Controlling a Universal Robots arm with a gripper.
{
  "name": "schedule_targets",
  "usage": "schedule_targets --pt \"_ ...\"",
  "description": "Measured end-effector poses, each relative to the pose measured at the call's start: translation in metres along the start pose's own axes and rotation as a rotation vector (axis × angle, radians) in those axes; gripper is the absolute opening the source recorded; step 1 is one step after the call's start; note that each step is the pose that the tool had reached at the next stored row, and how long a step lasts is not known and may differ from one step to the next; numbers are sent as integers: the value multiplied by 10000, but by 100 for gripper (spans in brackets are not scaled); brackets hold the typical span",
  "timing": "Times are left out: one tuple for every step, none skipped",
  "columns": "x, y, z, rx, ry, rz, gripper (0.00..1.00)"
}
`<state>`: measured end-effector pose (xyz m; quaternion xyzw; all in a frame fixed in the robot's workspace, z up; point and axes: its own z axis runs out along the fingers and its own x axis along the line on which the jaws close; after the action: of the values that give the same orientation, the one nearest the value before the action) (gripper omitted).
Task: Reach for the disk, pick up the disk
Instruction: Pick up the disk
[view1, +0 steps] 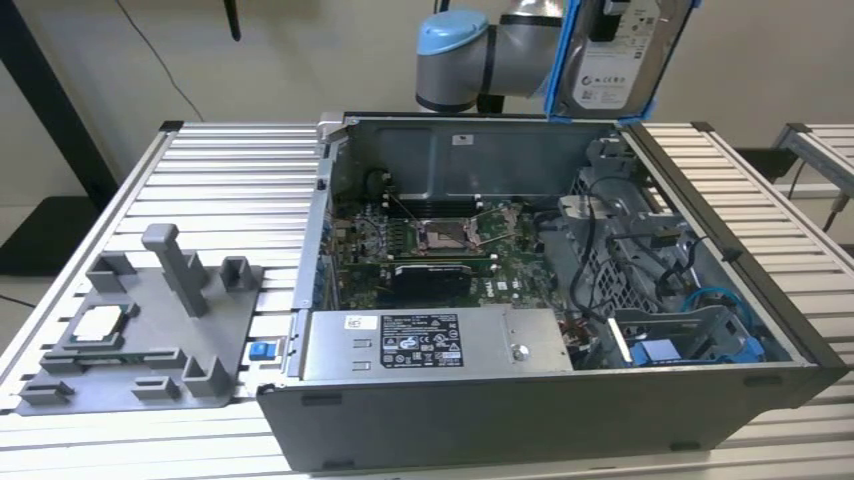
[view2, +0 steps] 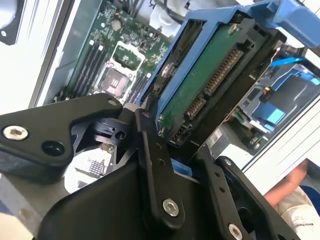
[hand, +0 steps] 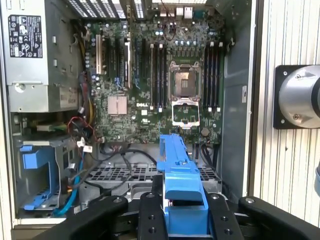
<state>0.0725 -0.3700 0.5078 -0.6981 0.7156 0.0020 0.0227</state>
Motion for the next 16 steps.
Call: schedule_targets --pt "-1 -32 1 0 1 2 0" --pt "-1 -64 2 -1 1 1 0" --pt "-2 -93 3 0 1 0 0" --pt "-3 -123 3 0 1 0 0" --pt "-3 -151 5 0 -1 1 0" --pt "-4 -175 5 0 0 0 0" --pt "-5 -200 6 0 0 0 0" --pt "-5 -219 6 -1 1 0 0" --pt "-6 -236 7 0 -1 1 0" --pt "-6 -248 8 0 -2 1 0" --pt "-7 -252 8 0 -2 1 0" --pt "-7 -252 8 0 -1 1 0" --pt "-6 -252 7 0 1 2 0" --pt "-6 -253 8 0 0 1 0" --pt "-6 -254 8 0 0 1 0" --pt "-6 -254 8 0 0 1 0"
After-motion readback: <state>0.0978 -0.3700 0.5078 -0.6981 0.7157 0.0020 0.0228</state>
